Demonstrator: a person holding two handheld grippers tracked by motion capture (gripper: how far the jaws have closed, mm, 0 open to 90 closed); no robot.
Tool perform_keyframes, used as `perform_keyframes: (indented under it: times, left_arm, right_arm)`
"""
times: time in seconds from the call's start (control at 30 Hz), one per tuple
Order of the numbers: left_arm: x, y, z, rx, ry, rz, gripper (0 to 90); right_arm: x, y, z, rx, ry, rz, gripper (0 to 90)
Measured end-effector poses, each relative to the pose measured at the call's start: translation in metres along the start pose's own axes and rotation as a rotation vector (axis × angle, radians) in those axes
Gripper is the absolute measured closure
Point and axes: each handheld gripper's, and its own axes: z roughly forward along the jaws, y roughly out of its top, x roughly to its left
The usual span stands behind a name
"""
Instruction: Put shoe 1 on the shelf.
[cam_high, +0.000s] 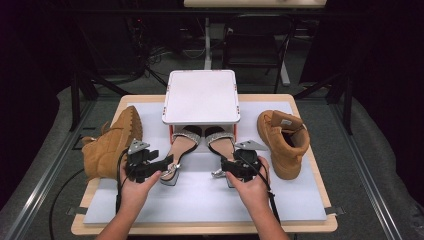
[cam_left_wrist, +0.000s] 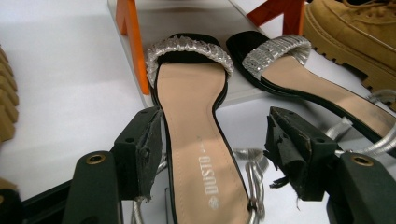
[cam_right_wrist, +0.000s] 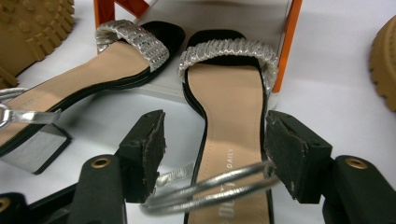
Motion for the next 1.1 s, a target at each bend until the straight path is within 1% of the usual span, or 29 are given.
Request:
perform_keyframes:
  times: [0.03,0.07,0.13,0.2,0.23,0.3,0.33,0.37,0.43,0.5,0.53,0.6,0.67,0.73,0.8,0.83,0.87,0.93,0.97,1.0,1.07,1.1]
  left_arm:
    - [0.0,-0.002,-0.005,-0.004,0.0,0.012,36.2]
    - [0.0,-0.003,-0.007,-0.009,0.004,0.014,36.2]
    - [0.0,-0.004,-0.013,-0.009,0.003,0.033,36.2]
    - [0.001,-0.008,-0.02,-0.026,-0.007,0.04,36.2]
    - [0.002,-0.01,-0.023,-0.027,-0.008,0.04,36.2]
    - [0.005,-0.013,-0.028,-0.011,-0.03,0.027,37.8]
    - [0.006,-0.015,-0.031,-0.014,-0.037,0.015,39.2]
    - [0.006,-0.017,-0.033,-0.017,-0.038,0.012,40.7]
    - [0.007,-0.021,-0.039,-0.016,-0.05,0.022,44.9]
    - [0.006,-0.026,-0.044,-0.019,-0.043,0.055,47.9]
    - [0.007,-0.028,-0.045,-0.023,-0.045,0.064,48.9]
    - [0.008,-0.033,-0.048,-0.015,-0.055,0.069,50.0]
    - [0.01,-0.039,-0.05,-0.001,-0.064,0.07,53.1]
    - [0.011,-0.046,-0.05,0.009,-0.064,0.069,53.9]
    - [0.013,-0.052,-0.05,0.016,-0.083,0.064,53.8]
    - [0.013,-0.054,-0.049,0.017,-0.086,0.065,52.9]
    - [0.014,-0.057,-0.049,0.012,-0.082,0.063,50.5]
    - [0.014,-0.061,-0.049,0.013,-0.064,0.083,47.0]
    - [0.014,-0.064,-0.048,0.016,-0.07,0.077,44.7]
    - [0.015,-0.066,-0.047,0.031,-0.076,0.074,43.4]
    - [0.015,-0.07,-0.046,0.038,-0.063,0.073,41.3]
    - [0.016,-0.072,-0.046,0.037,-0.063,0.082,40.9]
  right_arm:
    - [0.0,-0.001,-0.004,-0.01,0.0,-0.006,38.3]
    - [-0.001,-0.004,-0.008,-0.022,0.009,-0.01,38.7]
    - [-0.001,-0.007,-0.014,-0.037,0.023,-0.012,39.1]
    - [-0.001,-0.012,-0.02,-0.038,0.013,-0.034,39.4]
    - [-0.001,-0.015,-0.023,-0.041,0.01,-0.043,39.7]
    - [-0.002,-0.019,-0.03,-0.054,0.018,-0.053,40.4]
    - [-0.003,-0.022,-0.033,-0.059,0.021,-0.053,40.9]
    - [-0.003,-0.024,-0.036,-0.061,0.029,-0.054,41.4]
    - [-0.005,-0.029,-0.04,-0.059,0.023,-0.067,43.0]
    - [-0.006,-0.034,-0.044,-0.055,0.026,-0.083,44.0]
    - [-0.007,-0.036,-0.046,-0.057,0.024,-0.09,44.4]
    - [-0.008,-0.039,-0.048,-0.05,0.029,-0.106,45.0]
    - [-0.009,-0.044,-0.049,-0.055,0.037,-0.115,45.5]
    - [-0.011,-0.048,-0.05,-0.045,0.038,-0.123,46.0]
    - [-0.013,-0.052,-0.049,-0.04,0.04,-0.116,46.0]
    - [-0.014,-0.053,-0.048,-0.029,0.038,-0.12,45.9]
    - [-0.015,-0.055,-0.048,-0.029,0.04,-0.117,45.8]
    - [-0.016,-0.058,-0.049,-0.038,0.052,-0.107,44.9]
    - [-0.016,-0.06,-0.049,-0.039,0.051,-0.108,44.4]
    - [-0.016,-0.061,-0.05,-0.043,0.053,-0.105,44.0]
    - [-0.017,-0.064,-0.05,-0.046,0.05,-0.109,42.4]
    - [-0.018,-0.066,-0.05,-0.046,0.05,-0.105,41.4]
